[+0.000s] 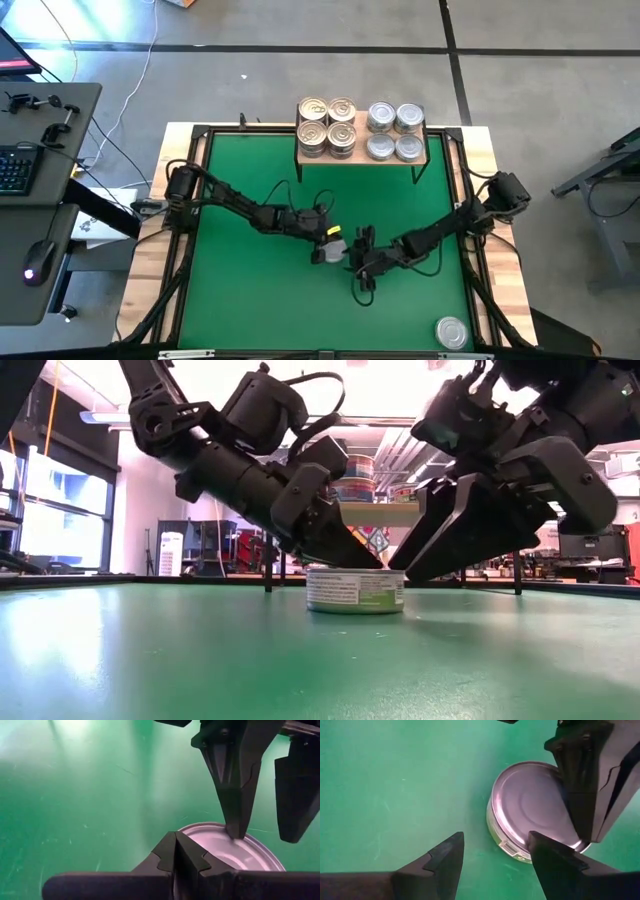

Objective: Stack canned seafood by type on shelf
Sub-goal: Stack the green tuna can on top of the green tuna can on the shelf

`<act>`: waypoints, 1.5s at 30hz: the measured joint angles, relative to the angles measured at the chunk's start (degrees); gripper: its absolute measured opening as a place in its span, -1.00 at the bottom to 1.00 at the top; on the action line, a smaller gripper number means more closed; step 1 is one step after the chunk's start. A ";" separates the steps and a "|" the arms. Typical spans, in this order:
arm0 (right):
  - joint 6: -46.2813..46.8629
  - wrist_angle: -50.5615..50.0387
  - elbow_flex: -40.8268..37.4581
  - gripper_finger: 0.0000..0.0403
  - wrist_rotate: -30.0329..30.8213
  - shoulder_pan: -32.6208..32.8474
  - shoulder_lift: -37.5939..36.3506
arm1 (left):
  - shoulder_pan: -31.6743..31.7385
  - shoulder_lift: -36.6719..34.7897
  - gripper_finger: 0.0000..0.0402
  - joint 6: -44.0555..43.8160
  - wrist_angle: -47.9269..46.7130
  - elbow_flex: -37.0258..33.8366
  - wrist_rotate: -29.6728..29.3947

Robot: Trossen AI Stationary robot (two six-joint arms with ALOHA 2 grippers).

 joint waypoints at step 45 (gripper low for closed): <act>8.67 -9.92 -0.02 0.05 11.93 8.59 -8.79 | 0.22 -3.74 -1.00 -0.90 -5.63 -0.09 0.26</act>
